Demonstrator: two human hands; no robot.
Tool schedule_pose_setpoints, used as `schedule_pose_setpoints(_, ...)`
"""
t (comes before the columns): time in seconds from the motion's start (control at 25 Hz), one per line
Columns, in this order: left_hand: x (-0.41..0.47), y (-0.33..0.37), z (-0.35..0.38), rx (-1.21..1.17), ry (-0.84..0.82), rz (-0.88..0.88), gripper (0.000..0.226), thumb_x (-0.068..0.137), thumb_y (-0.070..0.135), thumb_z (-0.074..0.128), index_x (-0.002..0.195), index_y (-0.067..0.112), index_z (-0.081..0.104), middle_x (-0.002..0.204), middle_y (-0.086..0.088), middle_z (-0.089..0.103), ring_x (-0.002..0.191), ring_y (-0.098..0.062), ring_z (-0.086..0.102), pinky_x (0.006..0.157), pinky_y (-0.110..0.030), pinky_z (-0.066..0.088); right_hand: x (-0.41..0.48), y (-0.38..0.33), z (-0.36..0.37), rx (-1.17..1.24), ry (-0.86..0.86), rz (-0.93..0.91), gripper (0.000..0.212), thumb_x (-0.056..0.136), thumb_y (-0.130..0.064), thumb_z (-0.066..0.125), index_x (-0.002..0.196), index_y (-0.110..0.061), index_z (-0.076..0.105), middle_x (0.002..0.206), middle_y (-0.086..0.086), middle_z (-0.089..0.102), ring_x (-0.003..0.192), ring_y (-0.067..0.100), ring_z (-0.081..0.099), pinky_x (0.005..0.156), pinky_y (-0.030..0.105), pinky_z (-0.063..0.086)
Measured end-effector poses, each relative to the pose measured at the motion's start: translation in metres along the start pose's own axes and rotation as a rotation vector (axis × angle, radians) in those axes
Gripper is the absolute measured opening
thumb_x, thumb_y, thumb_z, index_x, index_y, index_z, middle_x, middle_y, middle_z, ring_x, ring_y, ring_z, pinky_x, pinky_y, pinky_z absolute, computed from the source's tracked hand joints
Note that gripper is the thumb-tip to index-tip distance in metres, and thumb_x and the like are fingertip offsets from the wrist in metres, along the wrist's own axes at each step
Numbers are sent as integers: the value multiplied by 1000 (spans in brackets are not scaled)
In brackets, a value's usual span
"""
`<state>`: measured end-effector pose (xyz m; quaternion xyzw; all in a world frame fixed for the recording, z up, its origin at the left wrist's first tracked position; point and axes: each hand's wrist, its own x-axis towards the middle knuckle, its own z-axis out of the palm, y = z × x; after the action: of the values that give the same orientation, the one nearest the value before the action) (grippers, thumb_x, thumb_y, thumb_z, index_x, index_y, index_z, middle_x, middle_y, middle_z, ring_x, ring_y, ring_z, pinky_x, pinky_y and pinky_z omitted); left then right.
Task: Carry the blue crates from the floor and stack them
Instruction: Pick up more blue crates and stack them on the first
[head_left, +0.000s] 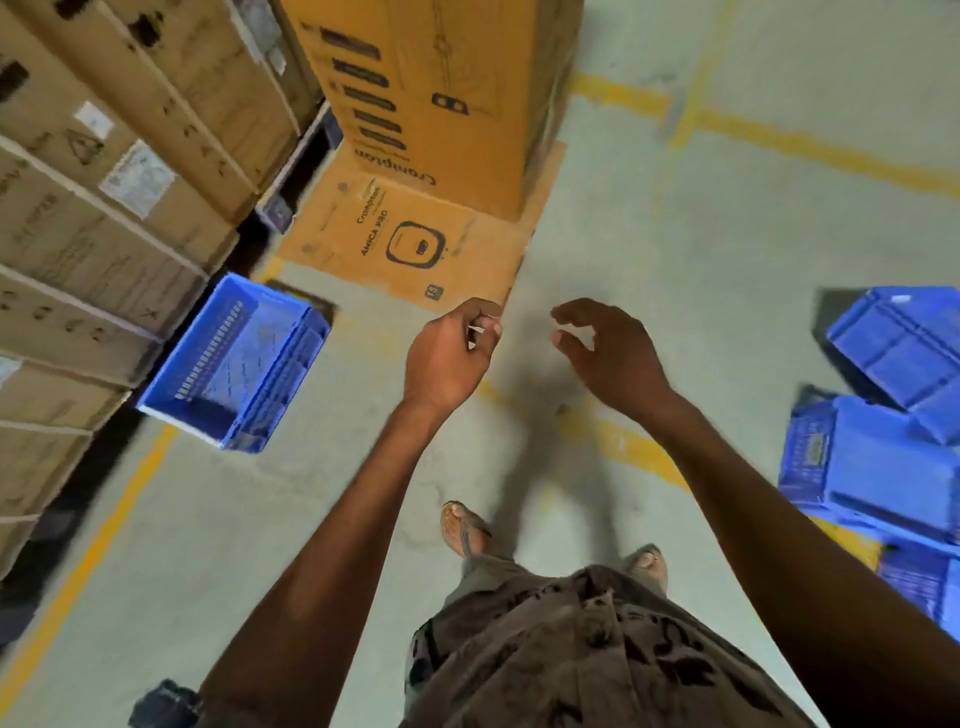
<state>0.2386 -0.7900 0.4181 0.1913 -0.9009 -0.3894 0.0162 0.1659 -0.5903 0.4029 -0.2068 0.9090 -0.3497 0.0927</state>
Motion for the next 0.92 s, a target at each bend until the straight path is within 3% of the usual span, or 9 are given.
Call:
schedule_pose_setpoints(0.32,-58,222,270,-70,-416,305,15,93,36,63,107,35,69,96,20,74,80,2,69,80,-29,58,-179,235,-200,13,294,393,24,90,-29,65,114,-31,66,108,-16,69,99,10,64,82,31,52)
schedule_pose_setpoints(0.52,-102,335,395,-63,-645,498,19,92,33,64,108,29,72,104,16,75,88,-4,71,86,-25,55,-256,338,-295,114,470,662,14,91,-24,66,103,-31,67,99,-17,68,85,9,63,76,24,45)
schedule_pose_setpoints(0.72,-69,409,494,-34,-791,551,15,90,28,68,105,30,73,95,18,76,82,-4,71,85,-28,57,-267,431,-346,152,546,781,20,91,-21,66,111,-21,69,109,-9,71,107,12,65,88,33,53)
schedule_pose_setpoints(0.92,18,476,622,-84,-880,530,19,90,24,69,106,32,72,95,16,75,83,1,70,88,-30,56,-213,544,-400,80,531,875,23,92,-19,66,115,-20,68,114,-5,71,111,18,64,92,33,51)
